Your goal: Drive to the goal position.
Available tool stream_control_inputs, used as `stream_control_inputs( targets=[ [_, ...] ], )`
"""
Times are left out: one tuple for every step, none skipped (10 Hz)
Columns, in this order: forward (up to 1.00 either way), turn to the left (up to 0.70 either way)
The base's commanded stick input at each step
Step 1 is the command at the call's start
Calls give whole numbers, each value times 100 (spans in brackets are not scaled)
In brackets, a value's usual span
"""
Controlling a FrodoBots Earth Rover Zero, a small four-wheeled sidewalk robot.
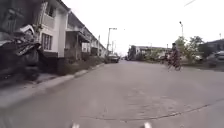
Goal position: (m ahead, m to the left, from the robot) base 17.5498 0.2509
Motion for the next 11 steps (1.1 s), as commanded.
stream_control_inputs(
  targets=[
    [70, 0],
    [70, 0],
    [70, 0],
    [70, 0],
    [70, 2],
    [70, 4],
    [70, 8],
    [70, 10],
    [70, 6],
    [70, 1],
    [70, -35]
  ],
)
